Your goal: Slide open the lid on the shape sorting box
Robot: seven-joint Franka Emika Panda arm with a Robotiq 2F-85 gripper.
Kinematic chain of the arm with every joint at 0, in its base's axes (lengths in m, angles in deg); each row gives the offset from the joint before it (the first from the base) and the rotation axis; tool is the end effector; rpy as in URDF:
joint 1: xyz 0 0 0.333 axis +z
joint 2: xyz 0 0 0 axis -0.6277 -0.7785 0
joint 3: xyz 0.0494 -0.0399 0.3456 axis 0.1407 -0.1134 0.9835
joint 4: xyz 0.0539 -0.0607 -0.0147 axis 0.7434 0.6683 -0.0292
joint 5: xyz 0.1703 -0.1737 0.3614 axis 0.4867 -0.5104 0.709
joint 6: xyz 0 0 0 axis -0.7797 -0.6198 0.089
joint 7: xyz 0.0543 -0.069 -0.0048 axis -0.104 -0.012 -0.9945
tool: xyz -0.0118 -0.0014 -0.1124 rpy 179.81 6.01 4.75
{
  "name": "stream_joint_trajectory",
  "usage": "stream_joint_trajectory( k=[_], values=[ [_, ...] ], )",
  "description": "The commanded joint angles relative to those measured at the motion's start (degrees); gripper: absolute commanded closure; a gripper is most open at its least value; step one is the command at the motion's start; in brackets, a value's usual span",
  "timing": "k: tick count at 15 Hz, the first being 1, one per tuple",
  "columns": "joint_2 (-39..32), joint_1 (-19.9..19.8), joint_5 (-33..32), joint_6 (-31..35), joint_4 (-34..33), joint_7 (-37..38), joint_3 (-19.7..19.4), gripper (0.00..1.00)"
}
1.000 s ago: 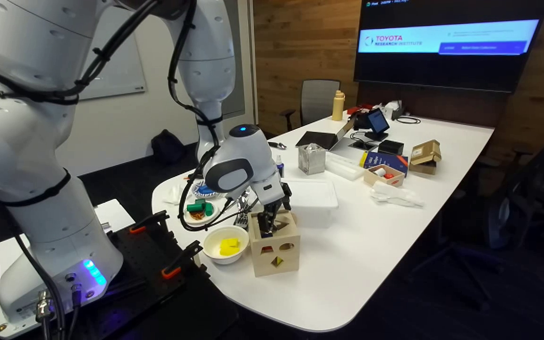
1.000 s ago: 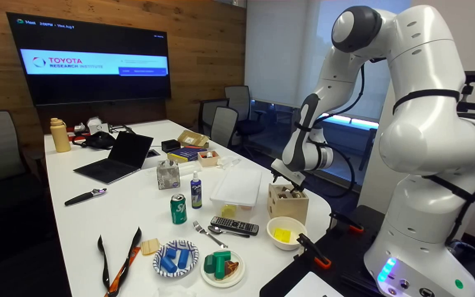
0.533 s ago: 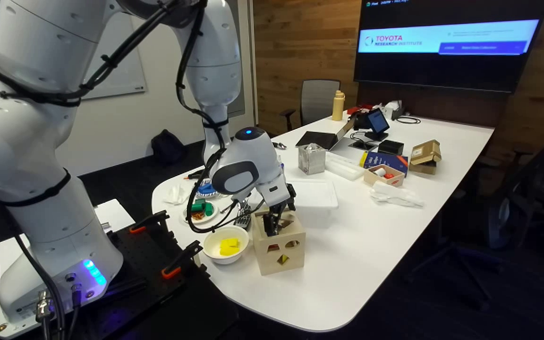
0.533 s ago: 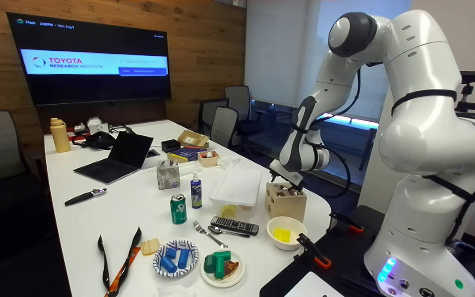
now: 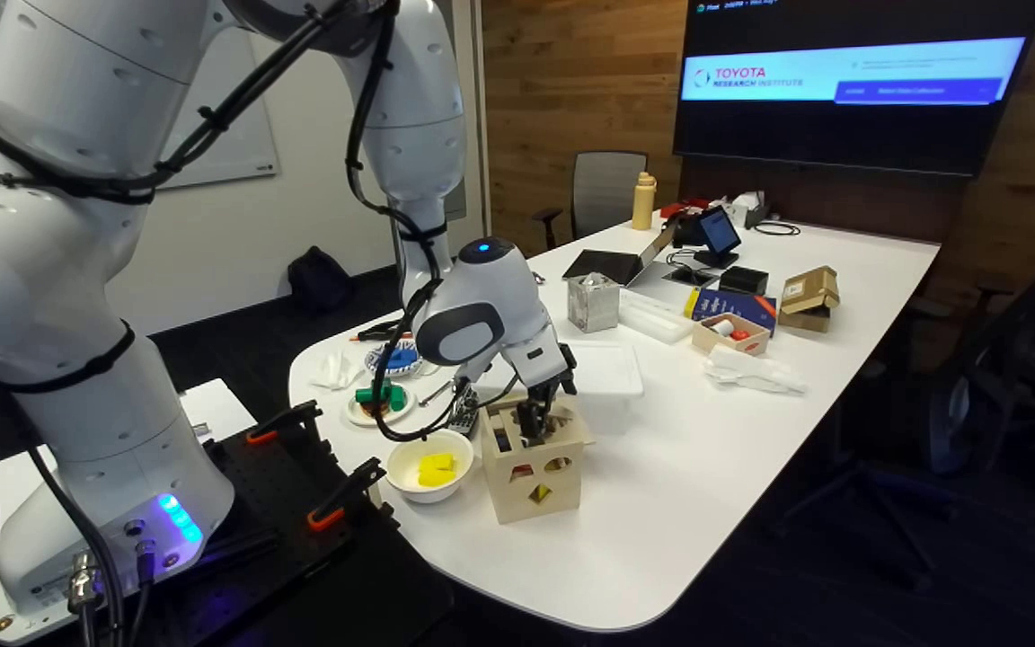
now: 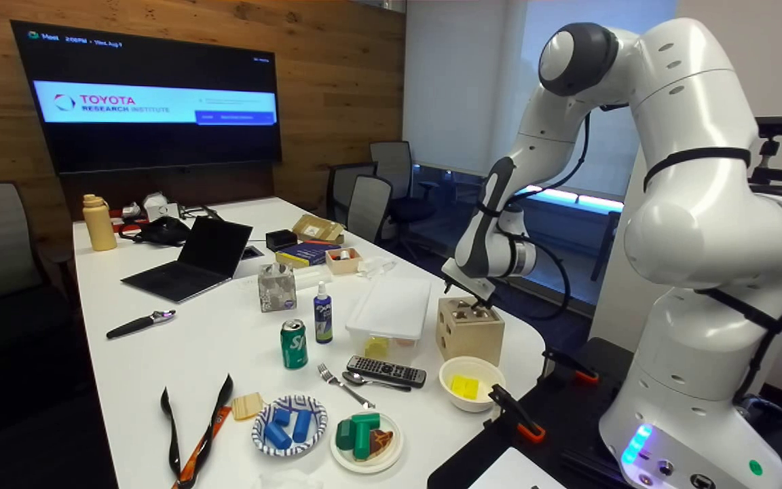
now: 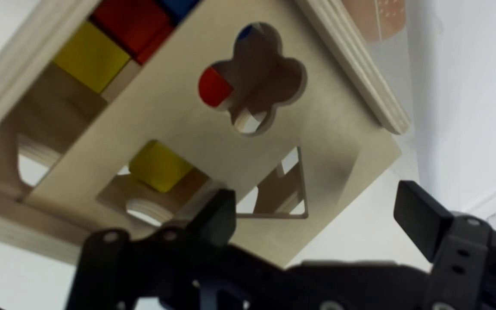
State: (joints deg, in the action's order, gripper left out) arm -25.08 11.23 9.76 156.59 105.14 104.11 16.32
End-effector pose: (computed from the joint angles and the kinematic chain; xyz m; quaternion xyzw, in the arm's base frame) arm 0.4802 -0.1854 0.0836 -0.7752 0.5992 -0.1864 0.0733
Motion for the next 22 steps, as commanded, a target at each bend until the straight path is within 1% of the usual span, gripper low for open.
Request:
stream_joint_trajectory(
  k=[1, 6, 11, 22],
  values=[
    [-2.06, 1.69, 3.17, -0.07, -2.38, -2.82, -0.25, 0.00],
    [-4.56, 3.66, 5.59, -0.07, -5.27, -4.73, -0.84, 0.00],
    [-4.66, 4.93, 7.35, -0.08, -7.48, -5.81, -0.78, 0.00],
    [-7.37, 7.02, 8.82, -0.07, -12.15, -6.03, -1.82, 0.00]
  ],
)
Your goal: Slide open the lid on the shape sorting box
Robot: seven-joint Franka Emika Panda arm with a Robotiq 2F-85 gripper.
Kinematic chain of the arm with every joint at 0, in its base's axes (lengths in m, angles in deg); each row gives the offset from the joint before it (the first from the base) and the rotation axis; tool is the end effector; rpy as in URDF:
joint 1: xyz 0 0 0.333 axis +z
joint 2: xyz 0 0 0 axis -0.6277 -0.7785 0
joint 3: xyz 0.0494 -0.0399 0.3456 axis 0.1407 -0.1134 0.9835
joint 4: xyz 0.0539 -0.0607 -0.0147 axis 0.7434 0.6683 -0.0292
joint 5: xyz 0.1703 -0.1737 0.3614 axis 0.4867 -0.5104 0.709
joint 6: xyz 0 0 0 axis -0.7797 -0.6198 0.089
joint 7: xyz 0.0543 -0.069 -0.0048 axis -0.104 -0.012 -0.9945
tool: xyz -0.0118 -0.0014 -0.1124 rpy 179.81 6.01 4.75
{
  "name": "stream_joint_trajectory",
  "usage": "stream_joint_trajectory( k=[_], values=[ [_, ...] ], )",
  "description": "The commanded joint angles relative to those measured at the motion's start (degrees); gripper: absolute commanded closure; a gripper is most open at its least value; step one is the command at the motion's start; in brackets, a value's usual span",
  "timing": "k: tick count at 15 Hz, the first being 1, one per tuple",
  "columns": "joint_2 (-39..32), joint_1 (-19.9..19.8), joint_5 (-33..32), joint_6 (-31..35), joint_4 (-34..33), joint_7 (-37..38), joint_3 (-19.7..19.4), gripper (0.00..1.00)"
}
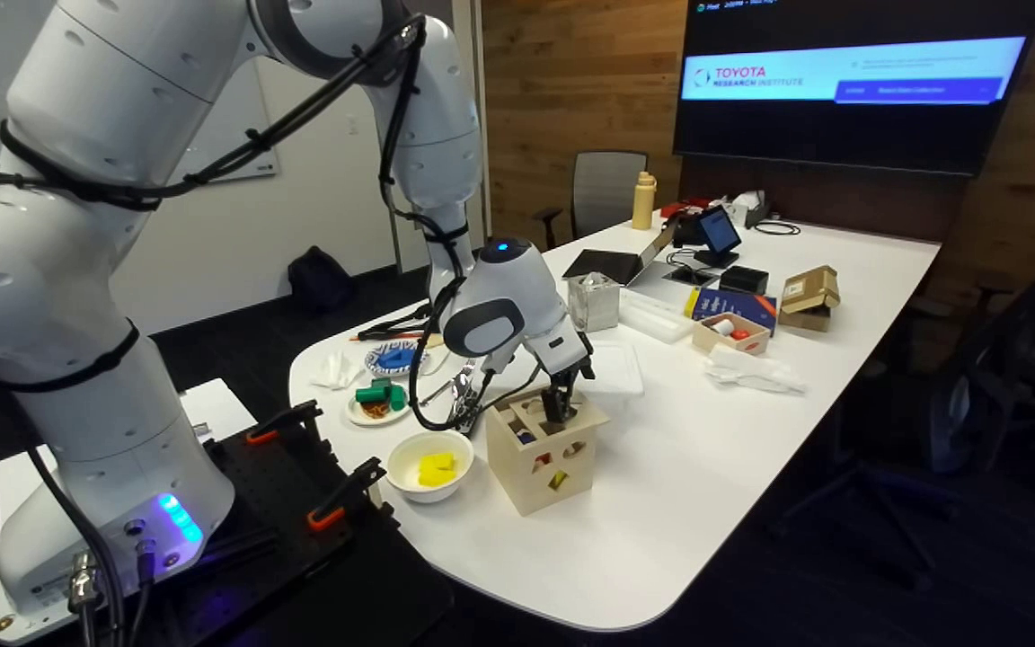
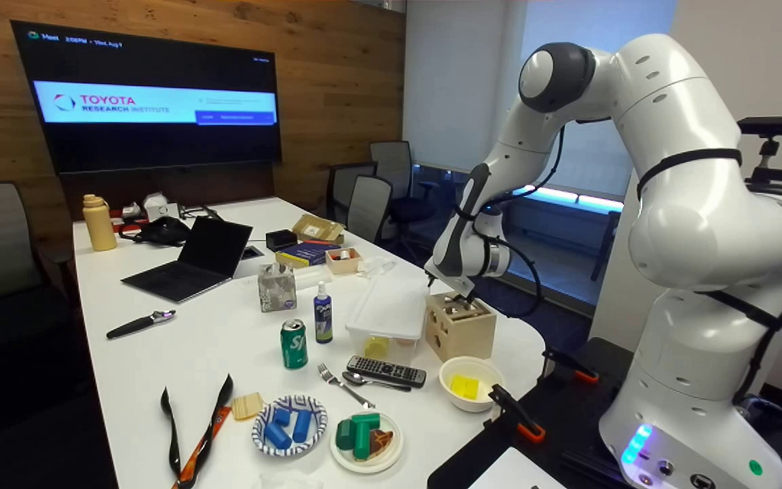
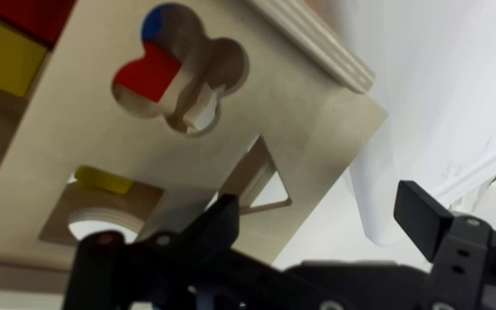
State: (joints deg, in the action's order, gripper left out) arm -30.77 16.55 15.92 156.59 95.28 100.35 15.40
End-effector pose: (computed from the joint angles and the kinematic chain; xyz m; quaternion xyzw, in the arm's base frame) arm 0.5414 -0.1782 0.0731 -0.7771 0.5851 -0.2185 0.0779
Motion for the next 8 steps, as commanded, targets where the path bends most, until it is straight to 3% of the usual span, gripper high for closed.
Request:
stream_joint_trajectory(
  k=[1, 8],
  values=[
    [-2.11, 1.85, 2.86, -0.07, -2.83, -2.26, -0.96, 0.00],
    [-3.72, 3.53, 5.05, -0.07, -6.10, -3.66, -1.87, 0.00]
  ],
)
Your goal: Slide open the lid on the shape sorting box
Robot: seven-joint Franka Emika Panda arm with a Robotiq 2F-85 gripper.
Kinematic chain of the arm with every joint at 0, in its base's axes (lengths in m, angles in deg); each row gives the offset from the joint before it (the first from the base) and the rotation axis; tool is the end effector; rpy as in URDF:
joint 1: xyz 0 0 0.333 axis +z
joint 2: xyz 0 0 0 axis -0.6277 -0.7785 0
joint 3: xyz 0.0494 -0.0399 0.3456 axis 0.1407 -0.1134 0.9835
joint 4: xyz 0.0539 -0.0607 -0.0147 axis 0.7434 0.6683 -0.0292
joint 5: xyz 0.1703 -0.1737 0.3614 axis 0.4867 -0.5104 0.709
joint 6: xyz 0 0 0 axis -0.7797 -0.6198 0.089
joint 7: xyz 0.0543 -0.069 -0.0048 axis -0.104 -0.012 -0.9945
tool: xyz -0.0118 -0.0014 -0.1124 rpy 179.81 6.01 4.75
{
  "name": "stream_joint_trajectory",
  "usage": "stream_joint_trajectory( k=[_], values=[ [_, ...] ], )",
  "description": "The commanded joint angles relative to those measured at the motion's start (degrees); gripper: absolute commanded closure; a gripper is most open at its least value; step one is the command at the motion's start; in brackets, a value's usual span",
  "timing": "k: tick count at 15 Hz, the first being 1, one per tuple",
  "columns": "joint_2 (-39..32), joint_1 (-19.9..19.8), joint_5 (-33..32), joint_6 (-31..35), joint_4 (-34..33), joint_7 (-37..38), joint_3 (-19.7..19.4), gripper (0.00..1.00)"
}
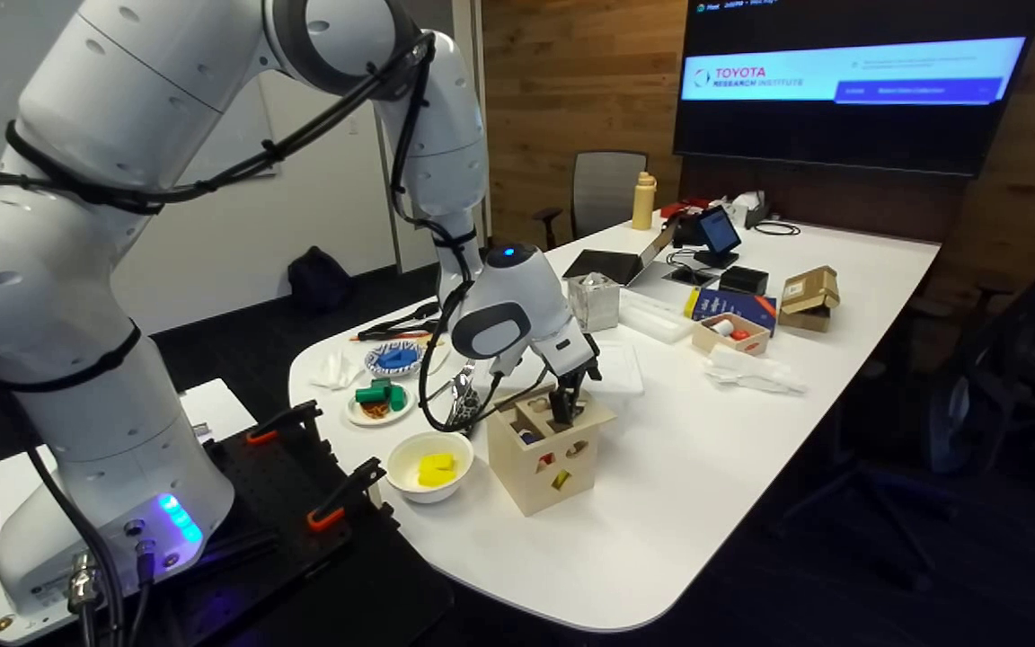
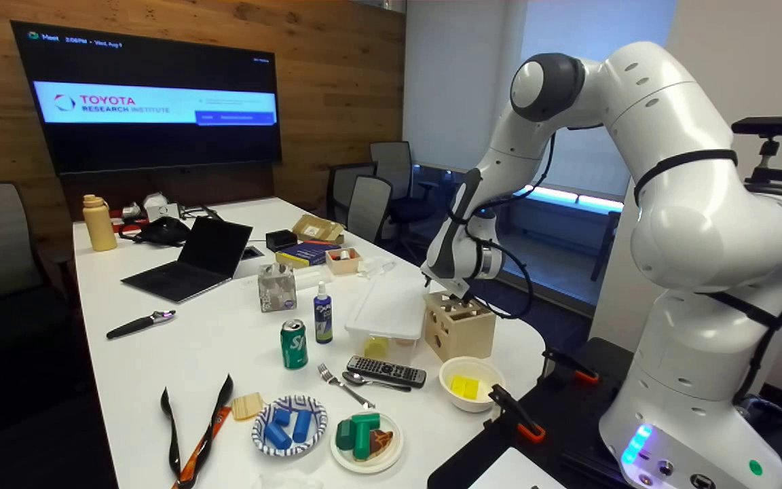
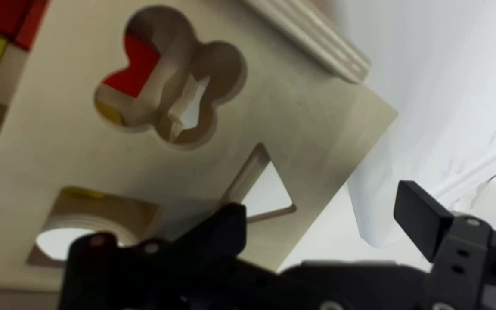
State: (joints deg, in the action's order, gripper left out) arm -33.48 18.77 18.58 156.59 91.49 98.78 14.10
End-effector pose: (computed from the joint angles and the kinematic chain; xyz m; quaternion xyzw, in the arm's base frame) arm 0.5587 -0.1804 0.0633 -0.7758 0.5838 -0.2280 0.0722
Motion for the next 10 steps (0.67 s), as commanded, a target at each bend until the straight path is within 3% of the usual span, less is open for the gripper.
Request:
stream_joint_trajectory(
  k=[1, 5, 10],
  values=[
    [-1.07, 1.48, 2.75, -0.07, -2.63, -2.46, -0.63, 0.00],
    [-1.30, 1.58, 3.15, -0.04, -3.52, -2.77, -0.34, 0.00],
    [2.84, 1.09, 3.17, -0.04, 0.40, -3.03, -0.31, 0.00]
  ],
)
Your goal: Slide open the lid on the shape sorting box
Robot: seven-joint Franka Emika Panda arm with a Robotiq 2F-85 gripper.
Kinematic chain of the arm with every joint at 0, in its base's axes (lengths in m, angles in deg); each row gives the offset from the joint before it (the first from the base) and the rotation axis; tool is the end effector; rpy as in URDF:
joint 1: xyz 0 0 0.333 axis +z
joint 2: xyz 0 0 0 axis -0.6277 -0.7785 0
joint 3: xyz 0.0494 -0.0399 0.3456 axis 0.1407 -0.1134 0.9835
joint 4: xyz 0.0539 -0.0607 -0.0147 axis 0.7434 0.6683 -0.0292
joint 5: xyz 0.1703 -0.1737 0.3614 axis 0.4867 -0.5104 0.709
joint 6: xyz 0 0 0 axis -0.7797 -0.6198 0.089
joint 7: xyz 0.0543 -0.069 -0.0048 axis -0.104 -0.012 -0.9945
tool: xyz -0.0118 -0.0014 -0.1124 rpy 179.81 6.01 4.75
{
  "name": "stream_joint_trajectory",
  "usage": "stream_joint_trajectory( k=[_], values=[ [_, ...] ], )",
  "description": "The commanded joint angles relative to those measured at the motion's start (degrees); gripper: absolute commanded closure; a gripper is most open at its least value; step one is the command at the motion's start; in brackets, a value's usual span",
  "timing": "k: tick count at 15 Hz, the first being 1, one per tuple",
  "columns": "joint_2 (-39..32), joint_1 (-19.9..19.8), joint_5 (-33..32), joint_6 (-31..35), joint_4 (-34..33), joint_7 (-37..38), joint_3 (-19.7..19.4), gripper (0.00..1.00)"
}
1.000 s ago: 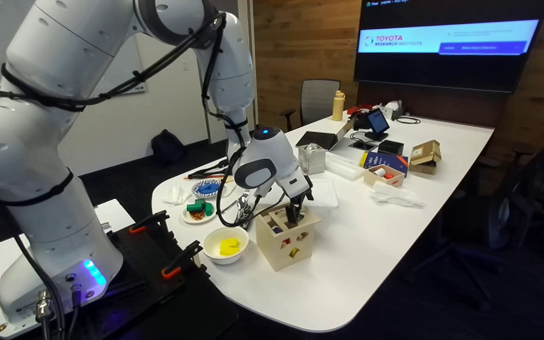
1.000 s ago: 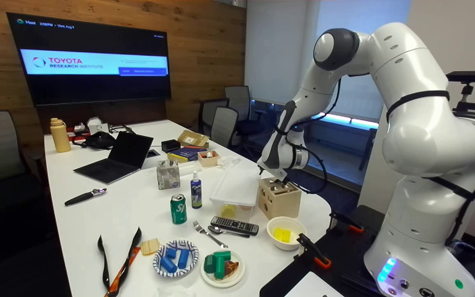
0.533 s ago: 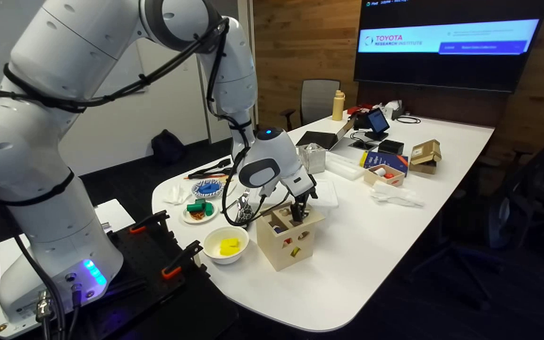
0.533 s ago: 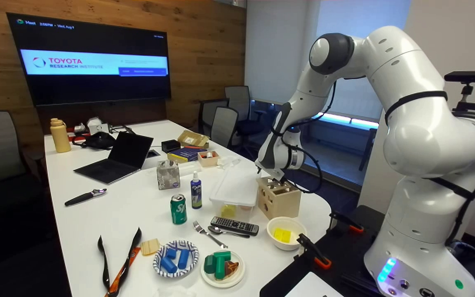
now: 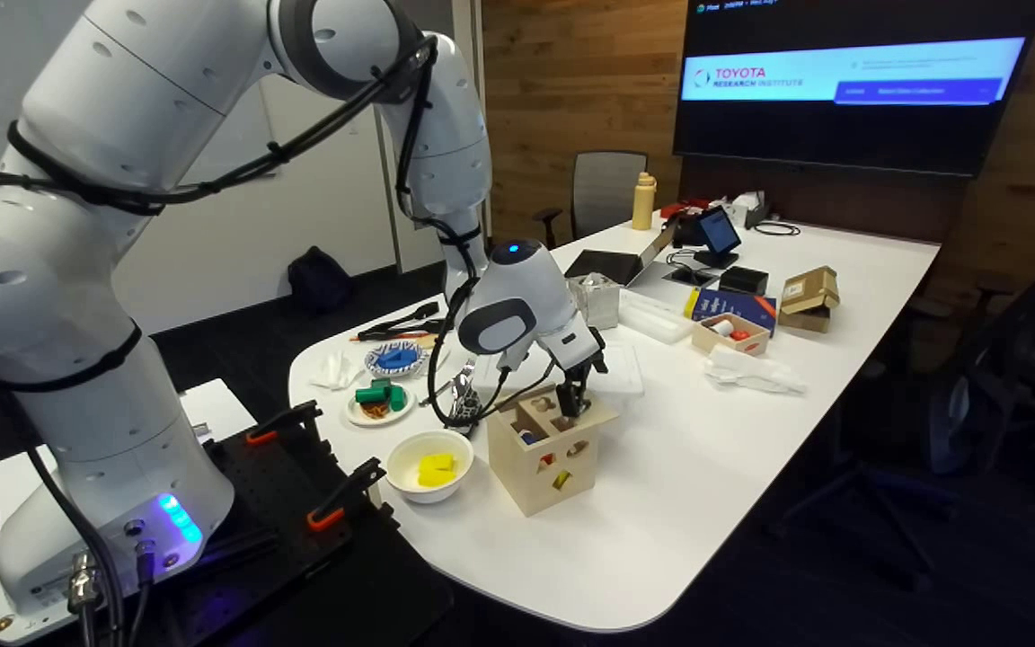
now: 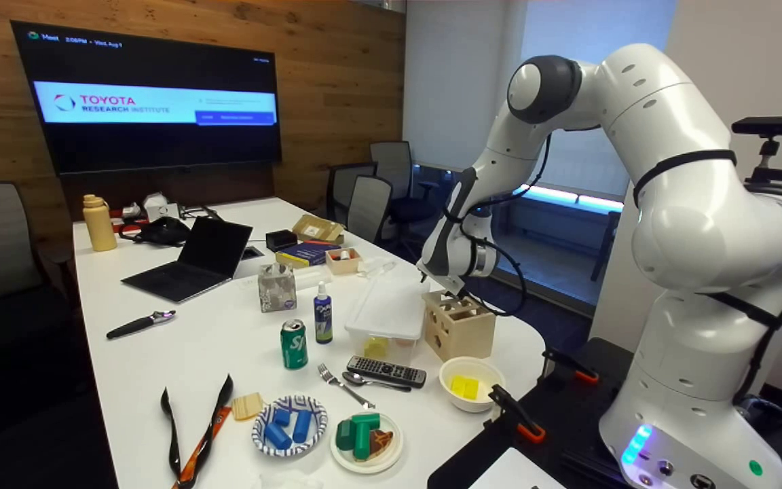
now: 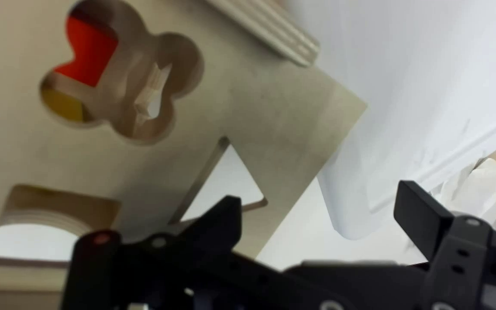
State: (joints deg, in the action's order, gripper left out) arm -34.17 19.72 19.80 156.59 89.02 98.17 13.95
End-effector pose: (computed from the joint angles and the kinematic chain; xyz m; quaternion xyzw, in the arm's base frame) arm 0.5758 -0.1798 0.0684 -0.7732 0.5813 -0.2417 0.0764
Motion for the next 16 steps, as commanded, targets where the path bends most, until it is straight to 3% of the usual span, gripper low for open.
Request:
stream_joint_trajectory(
  k=[1, 6, 10, 12, 16],
  values=[
    [5.05, 0.05, 2.00, -0.05, 4.38, -2.48, -0.21, 0.00],
    [16.75, 2.17, 3.12, -4.22, 12.34, -3.65, -2.97, 0.00],
    [28.45, 7.27, 3.87, -16.77, 17.97, -10.28, -8.76, 0.00],
    [32.83, 9.97, -0.87, -22.38, 19.45, -9.82, -11.94, 0.00],
    [38.03, 12.72, -8.54, -30.35, 19.93, -8.50, -14.70, 0.00]
  ],
)
